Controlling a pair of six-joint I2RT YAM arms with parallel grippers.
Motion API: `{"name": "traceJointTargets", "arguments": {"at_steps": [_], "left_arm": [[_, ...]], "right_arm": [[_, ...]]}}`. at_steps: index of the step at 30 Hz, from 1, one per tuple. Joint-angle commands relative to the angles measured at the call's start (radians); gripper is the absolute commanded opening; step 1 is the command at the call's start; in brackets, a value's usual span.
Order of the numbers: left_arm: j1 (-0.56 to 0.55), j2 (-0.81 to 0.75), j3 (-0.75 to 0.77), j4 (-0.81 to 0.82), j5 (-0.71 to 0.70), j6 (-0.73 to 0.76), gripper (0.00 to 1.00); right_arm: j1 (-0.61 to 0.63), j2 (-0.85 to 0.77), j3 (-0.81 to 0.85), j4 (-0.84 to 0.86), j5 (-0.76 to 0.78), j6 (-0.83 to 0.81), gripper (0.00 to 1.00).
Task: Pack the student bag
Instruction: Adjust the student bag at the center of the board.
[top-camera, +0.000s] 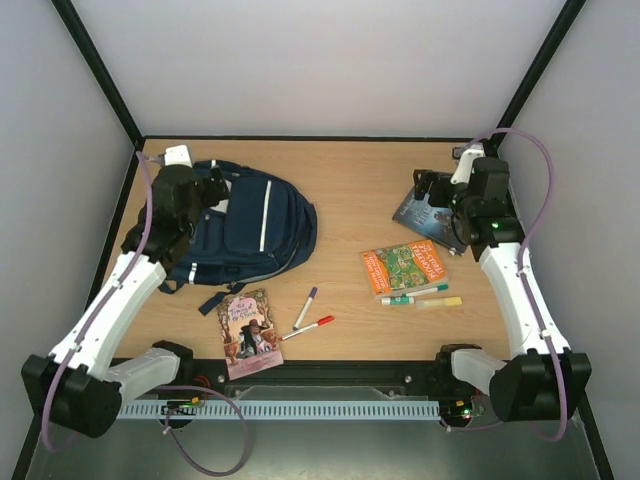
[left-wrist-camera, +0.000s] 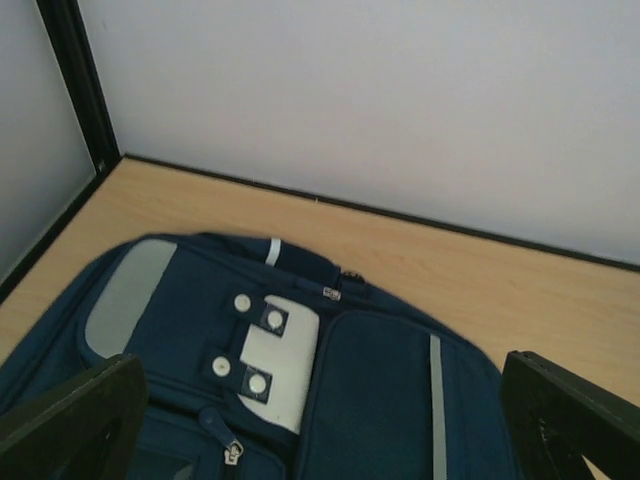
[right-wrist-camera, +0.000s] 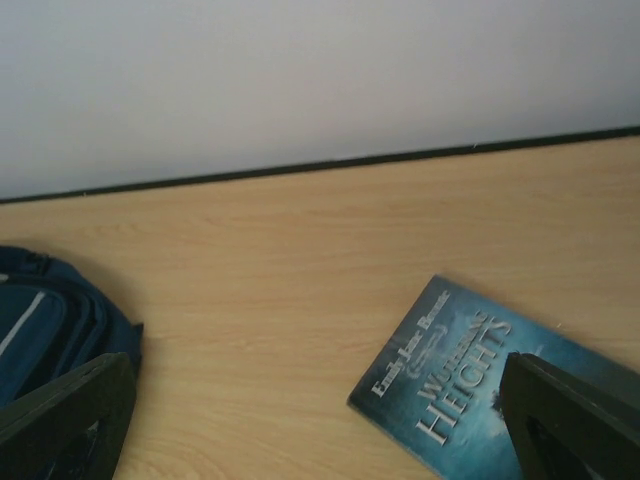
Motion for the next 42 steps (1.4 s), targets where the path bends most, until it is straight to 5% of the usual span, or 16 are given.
{"name": "traceJointTargets", "arguments": {"at_steps": [1,12,28,34,42], "left_arm": [[0.052,0.068,-0.041,0.074,0.109,-0.029,0.99],[0.130,0.271,-0.030,0.025,0.158,-0.137,0.94],[0.466,0.186,-0.212,-0.072,0.204,-0.479,0.99],[0.489,0.217,-0.210,-0.089,0.155,-0.520,1.00],[0.489,0.451,-0.175,0.048,0.121,-0.511,0.99]], "right_arm": [[-0.011,0.028,-0.049,0.003,-0.118,-0.023,1.00],[-0.027,0.053,-0.243,0.019,-0.377,-0.131,1.00],[-0.034,0.050,-0.307,0.005,-0.571,-0.236,1.00],[-0.010,0.055,-0.307,-0.010,-0.583,-0.279,1.00],[0.014,0.075,-0.302,-0.029,-0.595,-0.303,1.00]]}}
